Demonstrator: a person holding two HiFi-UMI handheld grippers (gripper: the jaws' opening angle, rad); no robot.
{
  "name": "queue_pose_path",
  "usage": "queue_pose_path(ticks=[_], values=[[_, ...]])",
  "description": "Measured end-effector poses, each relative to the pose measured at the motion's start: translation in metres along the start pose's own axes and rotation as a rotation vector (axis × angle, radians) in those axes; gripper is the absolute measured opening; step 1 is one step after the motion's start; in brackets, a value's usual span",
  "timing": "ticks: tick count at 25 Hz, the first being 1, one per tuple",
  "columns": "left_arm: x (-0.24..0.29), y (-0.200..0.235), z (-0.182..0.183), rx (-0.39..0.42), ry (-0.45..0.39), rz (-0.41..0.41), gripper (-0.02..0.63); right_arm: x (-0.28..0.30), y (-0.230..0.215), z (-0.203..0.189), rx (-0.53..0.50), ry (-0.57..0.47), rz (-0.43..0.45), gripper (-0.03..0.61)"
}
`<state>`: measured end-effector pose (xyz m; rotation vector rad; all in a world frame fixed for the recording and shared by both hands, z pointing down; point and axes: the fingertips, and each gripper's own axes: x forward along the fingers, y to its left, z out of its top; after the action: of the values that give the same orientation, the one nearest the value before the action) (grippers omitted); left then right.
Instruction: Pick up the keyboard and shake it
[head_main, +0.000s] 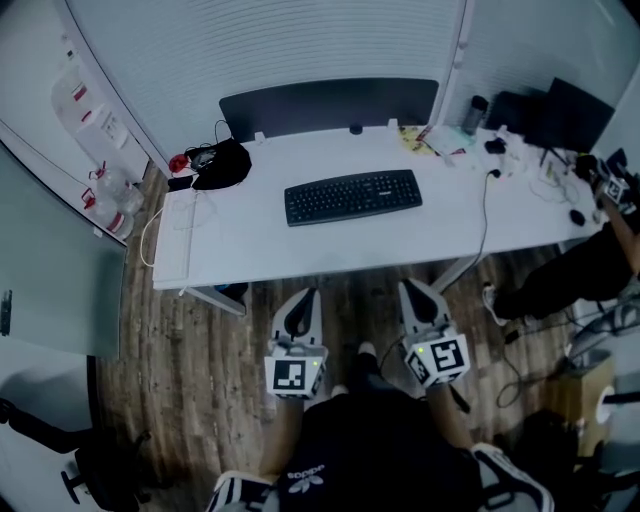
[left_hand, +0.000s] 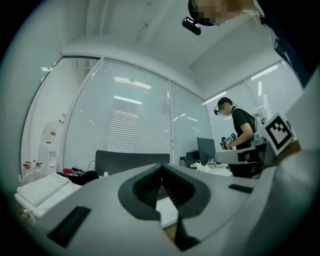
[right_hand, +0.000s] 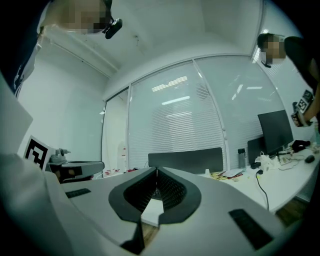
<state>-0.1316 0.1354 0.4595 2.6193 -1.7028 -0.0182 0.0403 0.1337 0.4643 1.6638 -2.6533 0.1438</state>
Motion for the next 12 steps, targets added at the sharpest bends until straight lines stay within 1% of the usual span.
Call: queue_pose_path(ticks=[3,6,8,12], values=[[0.026,0.011,0.007,-0.018,-0.014,0.022,0.005,0.028,-0.019,0.012,-0.001,-0.029,0.021,0.005],[0.050,0.023,0.009,-0.031,-0.027,0.069,0.005,0.052,-0.039,0.020,0.003,-0.053,0.048,0.005],[0.065,0.028,0.007,-0.023,-0.019,0.096,0.005,0.066,-0.052,0.021,0.006,-0.050,0.060,0.005],[0.086,0.030,-0.002,0.014,0.017,0.110,0.005,0.082,-0.076,0.017,0.027,-0.036,0.072,0.005]])
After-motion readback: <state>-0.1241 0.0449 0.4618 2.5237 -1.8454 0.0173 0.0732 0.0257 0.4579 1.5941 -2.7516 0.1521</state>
